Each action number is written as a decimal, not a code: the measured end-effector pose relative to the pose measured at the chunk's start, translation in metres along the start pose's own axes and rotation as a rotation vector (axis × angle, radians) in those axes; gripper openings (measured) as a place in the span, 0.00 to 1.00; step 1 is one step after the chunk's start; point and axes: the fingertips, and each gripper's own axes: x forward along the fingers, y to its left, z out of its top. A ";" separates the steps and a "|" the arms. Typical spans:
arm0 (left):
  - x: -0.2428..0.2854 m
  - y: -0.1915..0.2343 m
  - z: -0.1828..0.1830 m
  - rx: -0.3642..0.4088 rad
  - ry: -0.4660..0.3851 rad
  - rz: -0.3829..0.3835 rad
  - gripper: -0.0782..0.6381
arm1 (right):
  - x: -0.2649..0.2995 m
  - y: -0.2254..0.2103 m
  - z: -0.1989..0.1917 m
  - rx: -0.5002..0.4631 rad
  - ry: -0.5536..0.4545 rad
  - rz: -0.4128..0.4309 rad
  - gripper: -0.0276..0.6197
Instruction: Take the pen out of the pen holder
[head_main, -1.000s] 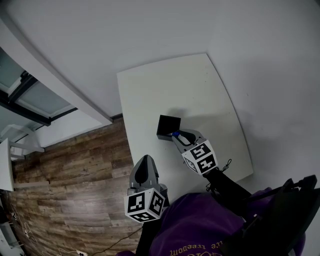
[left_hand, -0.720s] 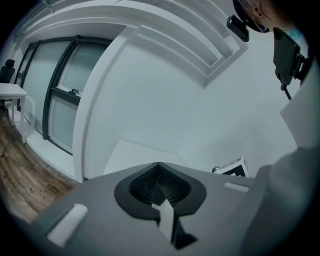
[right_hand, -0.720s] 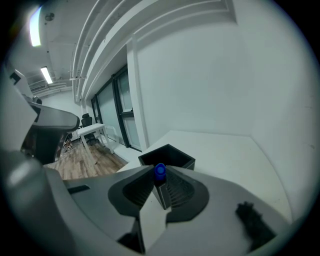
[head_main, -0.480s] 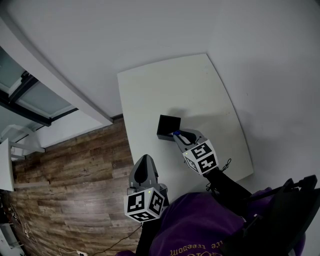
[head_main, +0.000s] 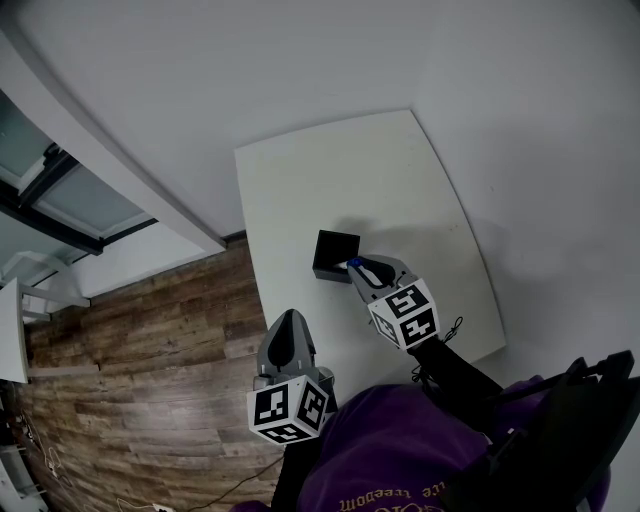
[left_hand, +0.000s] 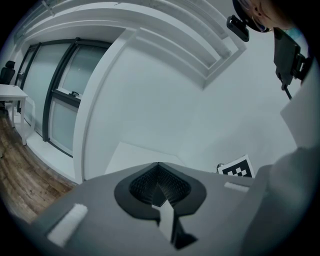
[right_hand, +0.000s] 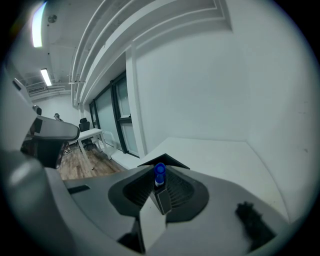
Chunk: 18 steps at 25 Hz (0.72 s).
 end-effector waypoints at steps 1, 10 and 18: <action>0.000 -0.001 0.000 0.001 -0.001 0.000 0.12 | -0.001 0.000 0.001 0.000 -0.005 -0.001 0.16; -0.001 -0.002 -0.001 0.008 -0.014 -0.001 0.12 | -0.007 -0.004 0.009 0.001 -0.038 -0.010 0.16; -0.004 -0.004 0.001 0.012 -0.026 -0.005 0.12 | -0.015 -0.004 0.018 0.006 -0.068 -0.018 0.16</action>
